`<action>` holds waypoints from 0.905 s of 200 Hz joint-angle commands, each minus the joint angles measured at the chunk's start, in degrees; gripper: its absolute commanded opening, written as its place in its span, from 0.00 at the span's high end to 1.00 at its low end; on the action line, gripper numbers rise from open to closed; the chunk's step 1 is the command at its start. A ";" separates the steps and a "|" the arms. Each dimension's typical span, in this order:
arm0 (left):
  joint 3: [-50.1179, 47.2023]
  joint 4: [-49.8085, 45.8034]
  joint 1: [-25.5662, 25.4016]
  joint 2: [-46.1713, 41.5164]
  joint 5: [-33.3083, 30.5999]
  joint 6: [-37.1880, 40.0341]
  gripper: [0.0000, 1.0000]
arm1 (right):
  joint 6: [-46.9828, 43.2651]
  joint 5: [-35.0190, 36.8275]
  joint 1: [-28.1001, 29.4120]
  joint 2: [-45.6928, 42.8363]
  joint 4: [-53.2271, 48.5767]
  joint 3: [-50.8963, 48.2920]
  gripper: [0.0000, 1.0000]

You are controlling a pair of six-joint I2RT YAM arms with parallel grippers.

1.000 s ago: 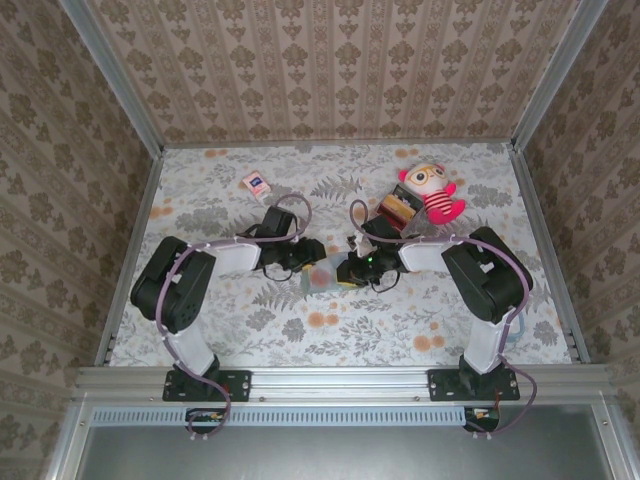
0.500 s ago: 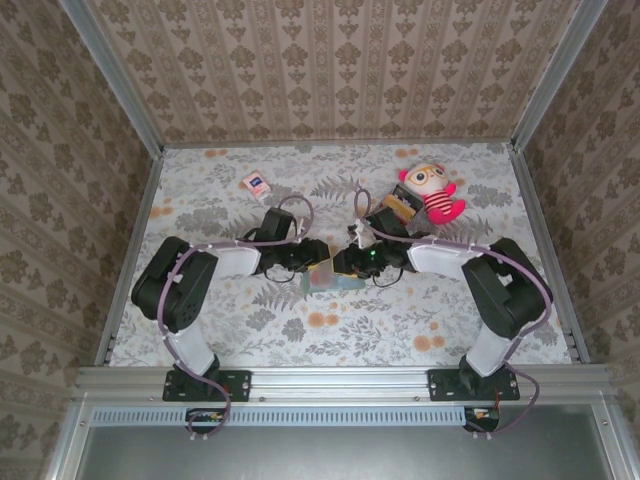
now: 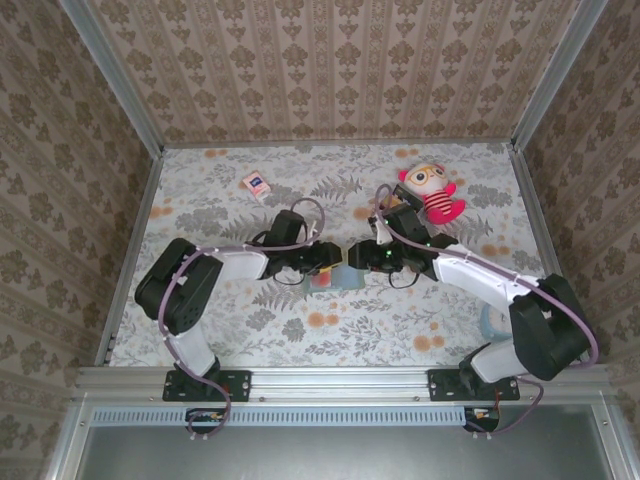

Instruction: Take the credit cards out of the card holder

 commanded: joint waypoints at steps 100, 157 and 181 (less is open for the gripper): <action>0.70 -12.06 2.37 -8.07 -10.63 2.30 0.55 | -4.92 5.17 4.86 5.07 -4.63 4.69 0.50; -9.14 -16.51 7.85 -17.57 -16.40 1.62 0.57 | -9.51 11.73 9.54 18.27 -9.97 15.11 0.51; -12.40 -18.01 9.05 -20.59 -17.94 1.10 0.53 | -11.34 14.84 10.81 23.49 -13.01 20.37 0.43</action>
